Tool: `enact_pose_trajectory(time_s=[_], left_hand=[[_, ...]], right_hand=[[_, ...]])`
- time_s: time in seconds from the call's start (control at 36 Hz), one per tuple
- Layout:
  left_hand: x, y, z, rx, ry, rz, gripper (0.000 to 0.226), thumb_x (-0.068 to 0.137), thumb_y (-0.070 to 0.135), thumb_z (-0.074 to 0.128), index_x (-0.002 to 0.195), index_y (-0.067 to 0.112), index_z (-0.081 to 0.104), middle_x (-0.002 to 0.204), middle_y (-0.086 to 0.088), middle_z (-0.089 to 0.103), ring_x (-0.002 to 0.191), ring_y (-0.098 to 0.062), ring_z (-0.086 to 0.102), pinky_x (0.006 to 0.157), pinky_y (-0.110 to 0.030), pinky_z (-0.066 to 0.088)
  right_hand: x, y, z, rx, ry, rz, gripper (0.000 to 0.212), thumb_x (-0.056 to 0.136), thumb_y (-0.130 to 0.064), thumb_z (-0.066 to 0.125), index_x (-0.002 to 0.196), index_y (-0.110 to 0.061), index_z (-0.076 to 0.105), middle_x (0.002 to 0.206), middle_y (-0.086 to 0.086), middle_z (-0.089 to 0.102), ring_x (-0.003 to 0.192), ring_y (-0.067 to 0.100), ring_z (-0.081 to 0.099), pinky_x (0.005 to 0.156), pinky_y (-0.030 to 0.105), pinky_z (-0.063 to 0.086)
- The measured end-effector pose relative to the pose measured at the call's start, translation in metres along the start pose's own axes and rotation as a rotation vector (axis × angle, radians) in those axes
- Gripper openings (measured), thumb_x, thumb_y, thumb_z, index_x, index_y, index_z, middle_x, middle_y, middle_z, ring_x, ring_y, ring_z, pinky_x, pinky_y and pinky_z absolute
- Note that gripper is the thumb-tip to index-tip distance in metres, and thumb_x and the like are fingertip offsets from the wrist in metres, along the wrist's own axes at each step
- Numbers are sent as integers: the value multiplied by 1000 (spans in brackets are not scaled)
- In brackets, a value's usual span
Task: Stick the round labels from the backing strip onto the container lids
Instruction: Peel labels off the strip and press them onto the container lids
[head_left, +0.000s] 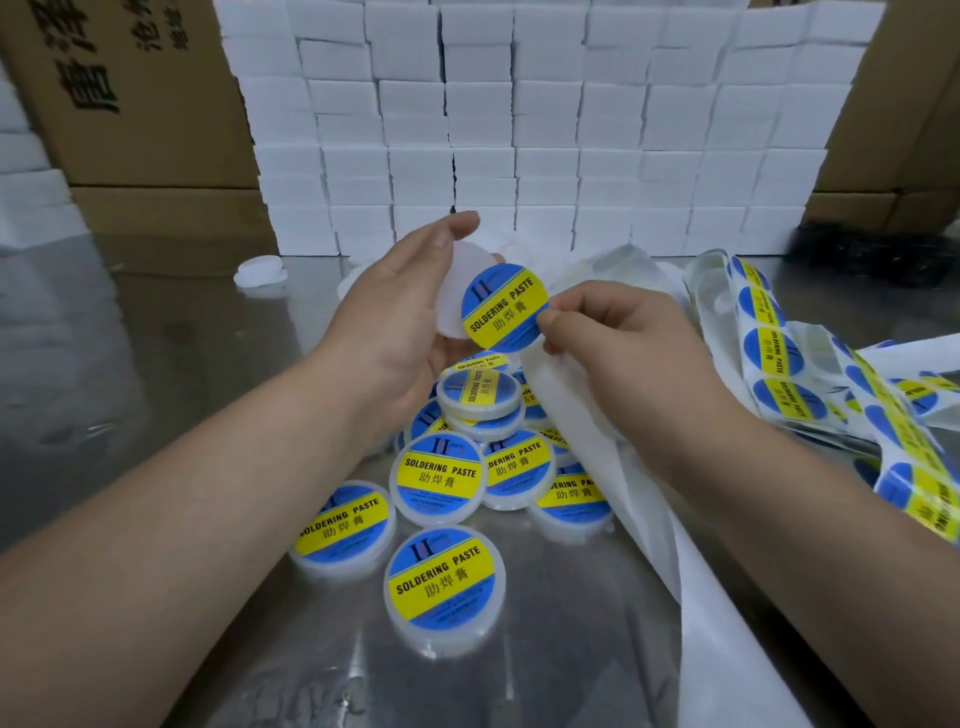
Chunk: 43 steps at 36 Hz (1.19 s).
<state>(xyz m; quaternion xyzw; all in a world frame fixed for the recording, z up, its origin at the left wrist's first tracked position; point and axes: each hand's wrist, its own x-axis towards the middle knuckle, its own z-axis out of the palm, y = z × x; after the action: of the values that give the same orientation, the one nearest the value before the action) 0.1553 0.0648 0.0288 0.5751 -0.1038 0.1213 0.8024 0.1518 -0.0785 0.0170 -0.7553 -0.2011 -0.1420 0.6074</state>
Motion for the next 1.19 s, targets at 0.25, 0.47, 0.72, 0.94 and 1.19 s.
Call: enact_pose_trajectory(time_s=[0.25, 0.47, 0.72, 0.94, 1.19], left_hand=[[-4, 1, 2, -127, -154, -161, 27, 97, 30, 36, 94, 19, 61, 96, -15, 63, 72, -22, 66, 65, -32, 56], [-4, -1, 0, -159, -213, -157, 26, 93, 31, 38, 93, 17, 60, 90, -9, 70, 74, -20, 67, 65, -29, 55], [-4, -7, 1, -82, -237, -64, 17, 86, 10, 50, 93, 21, 61, 89, -2, 72, 76, -17, 67, 69, -28, 55], [-4, -11, 1, -54, -251, -38, 22, 83, 5, 54, 94, 23, 61, 89, 1, 73, 77, -16, 68, 71, -29, 55], [-5, -12, 2, -41, -245, -38, 24, 87, 4, 51, 93, 24, 61, 90, 1, 73, 79, -16, 68, 72, -30, 55]], right_hand=[[-4, -4, 1, 34, -38, 8, 39, 85, -15, 59, 50, -31, 64, 48, -16, 56, 45, -7, 47, 43, 4, 33], [-5, -4, 2, 15, -42, 24, 43, 86, -17, 59, 45, -32, 63, 45, -18, 54, 43, -6, 45, 41, 4, 30], [-5, -4, 2, -2, -26, 50, 43, 85, -20, 60, 44, -30, 62, 46, -15, 53, 44, -4, 44, 42, 6, 33], [-4, -3, 2, -32, -25, 42, 42, 86, -20, 58, 46, -33, 63, 46, -14, 51, 44, -3, 43, 42, 6, 33], [-4, -1, 1, -47, -19, 37, 33, 86, -20, 58, 53, -22, 63, 51, -6, 48, 46, 2, 39, 41, 10, 31]])
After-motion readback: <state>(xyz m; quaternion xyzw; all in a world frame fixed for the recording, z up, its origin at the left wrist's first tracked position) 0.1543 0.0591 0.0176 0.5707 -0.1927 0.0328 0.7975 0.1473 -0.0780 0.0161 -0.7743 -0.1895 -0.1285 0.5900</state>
